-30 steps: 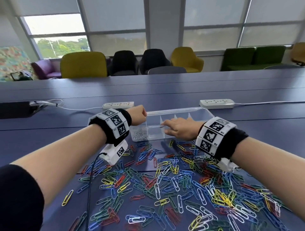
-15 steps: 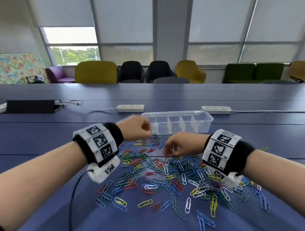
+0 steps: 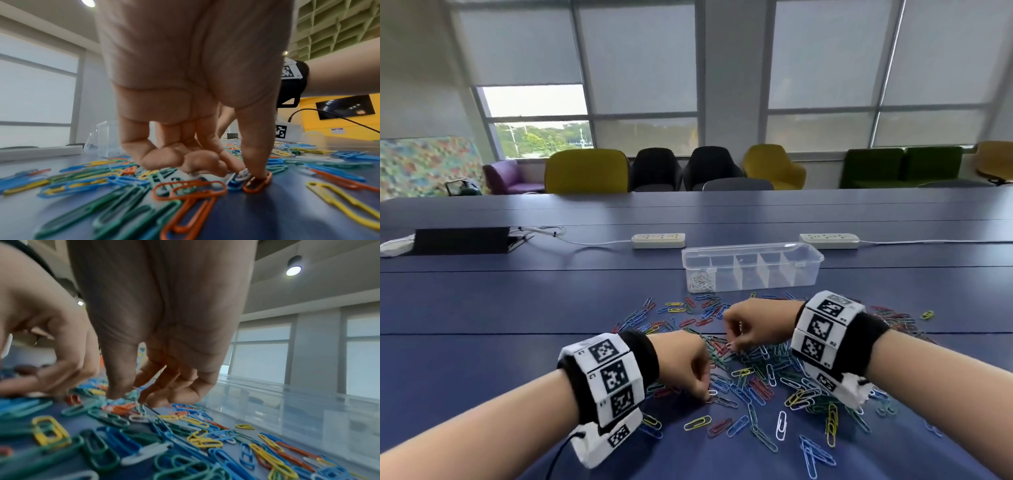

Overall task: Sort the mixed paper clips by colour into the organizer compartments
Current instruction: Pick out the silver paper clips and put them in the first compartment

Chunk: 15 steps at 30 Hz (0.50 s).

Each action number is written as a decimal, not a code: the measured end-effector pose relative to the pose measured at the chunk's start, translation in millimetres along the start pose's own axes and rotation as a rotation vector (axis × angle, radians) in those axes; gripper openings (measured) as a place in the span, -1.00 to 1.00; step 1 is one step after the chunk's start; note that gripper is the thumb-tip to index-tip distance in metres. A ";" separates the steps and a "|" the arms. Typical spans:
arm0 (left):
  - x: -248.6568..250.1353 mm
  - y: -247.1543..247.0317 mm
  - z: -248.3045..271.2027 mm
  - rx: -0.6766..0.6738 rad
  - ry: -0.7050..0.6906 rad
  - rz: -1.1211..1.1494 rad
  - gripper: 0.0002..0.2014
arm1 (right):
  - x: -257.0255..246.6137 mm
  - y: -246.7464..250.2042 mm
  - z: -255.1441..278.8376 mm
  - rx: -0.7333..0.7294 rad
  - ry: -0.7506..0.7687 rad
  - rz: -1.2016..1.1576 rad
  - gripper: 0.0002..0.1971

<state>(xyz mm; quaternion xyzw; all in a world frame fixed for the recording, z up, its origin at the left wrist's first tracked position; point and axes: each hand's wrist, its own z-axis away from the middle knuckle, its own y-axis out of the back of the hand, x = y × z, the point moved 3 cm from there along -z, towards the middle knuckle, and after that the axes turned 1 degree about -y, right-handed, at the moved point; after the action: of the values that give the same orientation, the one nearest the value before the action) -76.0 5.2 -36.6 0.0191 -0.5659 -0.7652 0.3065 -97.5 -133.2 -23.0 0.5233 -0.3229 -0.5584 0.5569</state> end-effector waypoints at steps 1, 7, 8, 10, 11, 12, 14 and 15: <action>-0.1 -0.5 -0.7 -0.013 0.003 0.008 -0.92 | 2.4 2.7 4.2 0.023 -0.005 -0.022 -0.84; -9.7 8.7 3.3 0.069 0.040 0.068 -0.86 | 12.7 7.8 31.2 -0.079 -0.041 -0.247 -0.82; -10.8 10.5 3.6 0.081 0.032 0.135 -0.84 | 16.3 6.4 34.5 -0.100 -0.062 -0.216 -0.74; -7.2 13.9 3.2 0.071 -0.011 0.336 -0.87 | 23.1 2.1 39.0 -0.141 -0.087 -0.154 -0.70; -3.4 15.1 2.4 0.055 -0.023 0.427 -0.88 | 24.5 -0.2 40.8 -0.163 -0.071 -0.138 -0.73; 1.8 15.4 1.2 0.034 -0.020 0.501 -0.85 | 25.4 -2.6 42.5 -0.185 -0.055 -0.131 -0.78; 13.8 13.0 -3.0 0.004 0.006 0.615 -0.77 | 27.0 -5.7 44.3 -0.202 -0.039 -0.150 -0.79; 20.7 11.0 -5.2 -0.003 0.020 0.653 -0.73 | 28.0 -6.9 44.0 -0.197 -0.031 -0.156 -0.79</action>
<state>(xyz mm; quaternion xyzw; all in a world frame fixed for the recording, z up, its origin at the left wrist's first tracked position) -85.9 -11.3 -22.2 -0.1564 -0.5380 -0.6272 0.5410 -136.2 -168.7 -25.0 0.4810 -0.2335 -0.6370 0.5553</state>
